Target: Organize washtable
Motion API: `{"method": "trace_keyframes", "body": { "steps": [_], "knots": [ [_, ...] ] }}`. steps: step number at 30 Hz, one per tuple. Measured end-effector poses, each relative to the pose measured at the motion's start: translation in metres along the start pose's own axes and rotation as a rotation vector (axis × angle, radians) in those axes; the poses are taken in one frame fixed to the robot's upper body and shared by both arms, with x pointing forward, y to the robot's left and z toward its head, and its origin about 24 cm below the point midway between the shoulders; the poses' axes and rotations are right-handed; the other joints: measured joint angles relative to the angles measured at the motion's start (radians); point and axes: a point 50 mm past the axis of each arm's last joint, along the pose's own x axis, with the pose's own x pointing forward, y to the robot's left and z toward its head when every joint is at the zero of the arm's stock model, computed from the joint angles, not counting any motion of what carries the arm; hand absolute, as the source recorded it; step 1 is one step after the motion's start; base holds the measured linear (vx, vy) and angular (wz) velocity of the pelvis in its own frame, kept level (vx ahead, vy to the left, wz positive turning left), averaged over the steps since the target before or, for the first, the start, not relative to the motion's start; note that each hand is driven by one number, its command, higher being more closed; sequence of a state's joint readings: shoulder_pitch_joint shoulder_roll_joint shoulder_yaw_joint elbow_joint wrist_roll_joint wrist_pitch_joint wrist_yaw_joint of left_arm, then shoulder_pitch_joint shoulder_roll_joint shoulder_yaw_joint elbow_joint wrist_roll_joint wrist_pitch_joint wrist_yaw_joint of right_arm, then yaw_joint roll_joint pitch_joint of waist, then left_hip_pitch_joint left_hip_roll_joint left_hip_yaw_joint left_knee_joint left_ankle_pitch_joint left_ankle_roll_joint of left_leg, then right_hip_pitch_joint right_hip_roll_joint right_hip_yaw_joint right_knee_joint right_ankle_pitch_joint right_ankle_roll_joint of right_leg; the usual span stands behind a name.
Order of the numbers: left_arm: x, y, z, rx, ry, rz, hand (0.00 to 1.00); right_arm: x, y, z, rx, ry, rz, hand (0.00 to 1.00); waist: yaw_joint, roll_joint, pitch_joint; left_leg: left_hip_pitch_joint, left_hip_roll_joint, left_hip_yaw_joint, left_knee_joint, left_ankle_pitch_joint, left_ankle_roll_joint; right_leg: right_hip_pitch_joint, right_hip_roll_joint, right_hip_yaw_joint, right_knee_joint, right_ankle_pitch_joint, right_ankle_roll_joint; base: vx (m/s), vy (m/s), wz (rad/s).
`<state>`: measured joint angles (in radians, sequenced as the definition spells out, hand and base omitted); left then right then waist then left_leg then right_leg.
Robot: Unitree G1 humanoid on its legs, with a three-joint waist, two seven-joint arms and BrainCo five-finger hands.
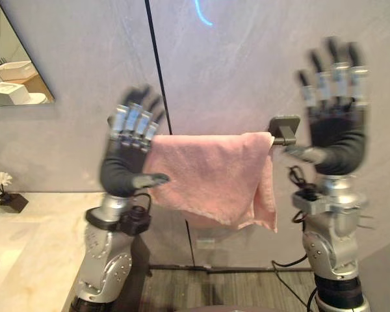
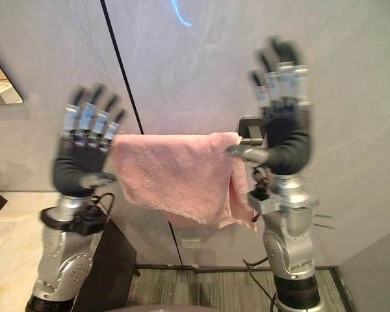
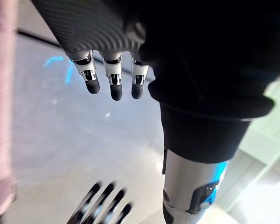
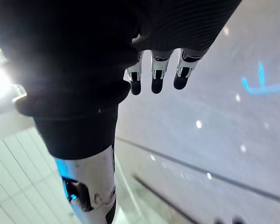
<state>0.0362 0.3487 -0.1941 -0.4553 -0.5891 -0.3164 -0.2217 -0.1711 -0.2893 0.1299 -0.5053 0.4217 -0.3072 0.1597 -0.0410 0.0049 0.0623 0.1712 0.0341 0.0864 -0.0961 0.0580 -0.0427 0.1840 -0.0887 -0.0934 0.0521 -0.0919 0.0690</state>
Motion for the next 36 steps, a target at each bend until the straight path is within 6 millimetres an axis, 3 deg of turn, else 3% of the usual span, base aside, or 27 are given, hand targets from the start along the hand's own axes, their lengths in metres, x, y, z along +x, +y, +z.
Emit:
{"method": "trace_keyframes", "body": {
  "steps": [2,4,7,15,21,23,25,27,36],
  "knots": [
    [-0.004,0.001,-0.011,-0.009,0.064,-0.023,0.00,-0.003,0.003,-0.011,0.005,0.073,0.065,0.00,0.000,-0.005,0.003,-0.001,0.000,0.001,0.000,0.000,0.000,-0.001,0.000,0.001,0.000,0.000,0.000,0.00,0.000,0.00],
    [-0.011,0.005,-0.028,-0.012,0.168,-0.036,0.00,-0.016,0.006,-0.038,0.019,0.254,0.173,0.00,0.001,-0.009,0.006,-0.005,0.000,0.004,0.000,0.000,0.000,-0.007,0.000,0.004,0.000,0.000,0.000,-0.01,-0.008,-0.04],
    [-0.018,0.011,-0.038,0.005,0.235,-0.032,0.00,-0.029,0.002,-0.054,0.005,0.383,0.241,0.00,0.002,-0.007,0.011,-0.011,-0.001,0.008,0.000,0.000,0.000,-0.014,0.000,0.009,0.002,0.003,0.003,0.00,-0.003,-0.03],
    [-0.047,0.028,-0.076,0.026,0.481,0.031,0.00,-0.045,-0.002,-0.069,-0.074,0.484,0.292,0.00,0.000,-0.003,0.016,-0.006,0.000,0.017,-0.007,0.000,0.001,-0.016,0.000,0.018,0.001,0.002,0.003,-0.03,-0.004,-0.02],
    [-0.063,0.036,-0.092,0.085,0.597,0.084,0.00,-0.047,0.004,-0.072,-0.160,0.479,0.326,0.00,-0.001,-0.005,0.016,-0.017,0.002,0.029,-0.007,0.001,0.001,-0.033,0.000,0.034,0.000,0.006,0.003,-0.04,-0.002,-0.06],
    [-0.065,0.036,-0.095,0.091,0.617,0.087,0.00,-0.057,0.004,-0.084,-0.186,0.560,0.346,0.00,-0.001,-0.011,0.018,-0.019,0.002,0.029,-0.007,0.001,0.001,-0.034,0.000,0.036,-0.002,0.009,0.004,-0.01,0.001,-0.02],
    [-0.066,0.034,-0.098,0.103,0.628,0.082,0.00,-0.100,-0.002,-0.115,-0.186,0.837,0.340,0.00,0.007,-0.029,0.024,-0.021,0.002,0.028,-0.007,0.003,0.004,-0.035,0.000,0.036,-0.004,0.012,0.005,0.00,0.000,0.00],
    [-0.067,0.032,-0.101,0.095,0.635,0.096,0.00,-0.125,-0.004,-0.122,-0.183,0.964,0.322,0.00,0.015,-0.029,0.026,-0.034,0.002,0.028,-0.007,0.006,0.008,-0.046,-0.004,0.037,-0.005,0.016,0.006,0.02,0.001,-0.01],
    [-0.070,0.027,-0.112,0.129,0.663,0.130,0.00,-0.121,0.002,-0.125,-0.246,0.946,0.321,0.00,0.000,-0.023,0.027,-0.035,0.002,0.031,-0.002,0.007,0.008,-0.042,0.002,0.040,-0.021,0.029,0.001,0.01,-0.003,-0.01]
  ]
}}
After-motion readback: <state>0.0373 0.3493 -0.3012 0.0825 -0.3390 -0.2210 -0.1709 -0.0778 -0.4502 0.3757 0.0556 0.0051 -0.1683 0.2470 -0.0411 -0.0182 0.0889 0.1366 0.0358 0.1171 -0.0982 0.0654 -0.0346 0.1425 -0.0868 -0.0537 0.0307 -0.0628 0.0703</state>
